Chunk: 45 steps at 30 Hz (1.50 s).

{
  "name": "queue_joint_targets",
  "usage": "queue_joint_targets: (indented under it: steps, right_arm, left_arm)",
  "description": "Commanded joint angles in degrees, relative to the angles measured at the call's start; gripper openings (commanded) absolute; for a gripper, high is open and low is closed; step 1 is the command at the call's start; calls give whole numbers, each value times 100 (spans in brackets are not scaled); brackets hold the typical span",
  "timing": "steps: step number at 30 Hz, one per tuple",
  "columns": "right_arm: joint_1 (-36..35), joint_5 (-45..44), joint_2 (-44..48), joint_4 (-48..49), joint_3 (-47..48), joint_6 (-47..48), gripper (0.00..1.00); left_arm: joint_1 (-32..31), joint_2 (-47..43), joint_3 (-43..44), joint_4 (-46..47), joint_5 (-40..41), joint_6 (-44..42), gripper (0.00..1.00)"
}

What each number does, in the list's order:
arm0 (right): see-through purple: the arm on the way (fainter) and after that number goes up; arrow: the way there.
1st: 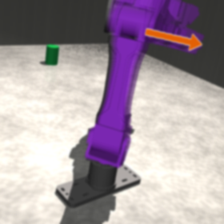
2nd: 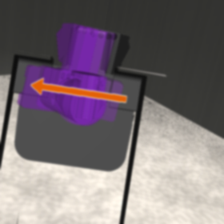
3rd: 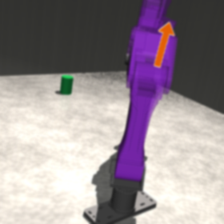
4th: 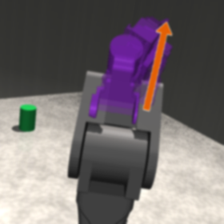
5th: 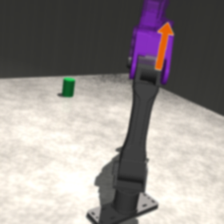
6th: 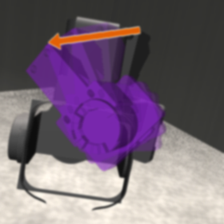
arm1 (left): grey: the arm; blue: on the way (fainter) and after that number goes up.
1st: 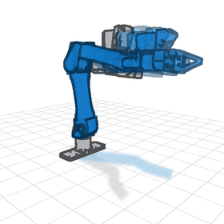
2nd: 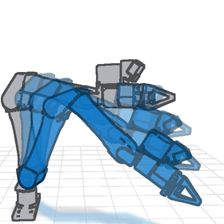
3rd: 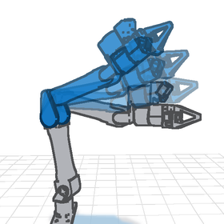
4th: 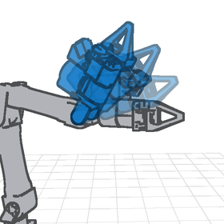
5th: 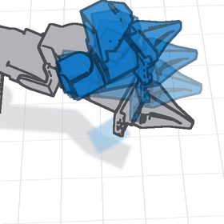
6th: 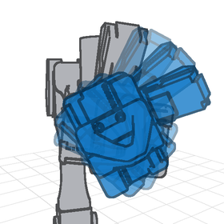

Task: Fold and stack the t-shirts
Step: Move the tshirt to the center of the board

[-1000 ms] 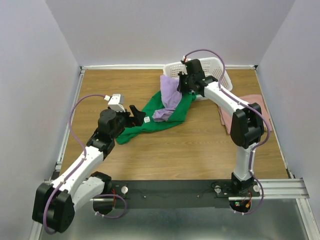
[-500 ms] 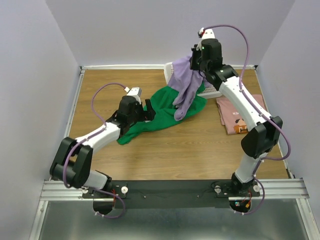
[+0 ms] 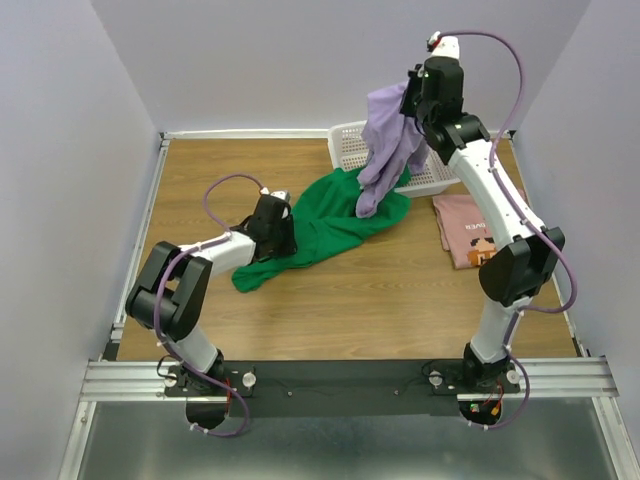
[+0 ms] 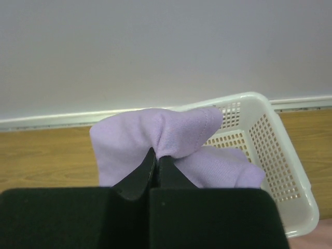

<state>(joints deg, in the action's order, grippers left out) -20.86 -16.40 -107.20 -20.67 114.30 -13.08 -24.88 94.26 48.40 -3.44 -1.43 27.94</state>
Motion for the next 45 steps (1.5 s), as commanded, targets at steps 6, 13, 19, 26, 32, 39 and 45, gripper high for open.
queue_joint_targets:
  steps: [6,13,19,26,32,39,45]
  right_arm:
    - [196,-197,-319,388,1085,-177,1]
    - [241,-30,-477,414,849,-291,1]
    - [241,234,-530,414,-275,-484,1]
    - [276,323,-662,432,-1497,-748,1]
    - [548,269,-960,432,-1876,-854,1]
    - [873,340,-1339,388,-2043,-819,9]
    - [1224,-422,-1506,230,-2026,-697,9]
  left_arm:
    - [316,-994,-656,-719,731,299,13]
    - [871,-2829,-1166,-1237,1100,598,0]
    - [950,-4290,-930,-1965,1399,800,0]
    - [1012,-4715,193,-2564,1716,686,0]
    - [1073,-4671,1676,-3021,2208,300,0]
    - [1100,-4153,3464,-3207,2604,-157,0]
    - [1109,-3845,4186,-3241,2850,-412,0]
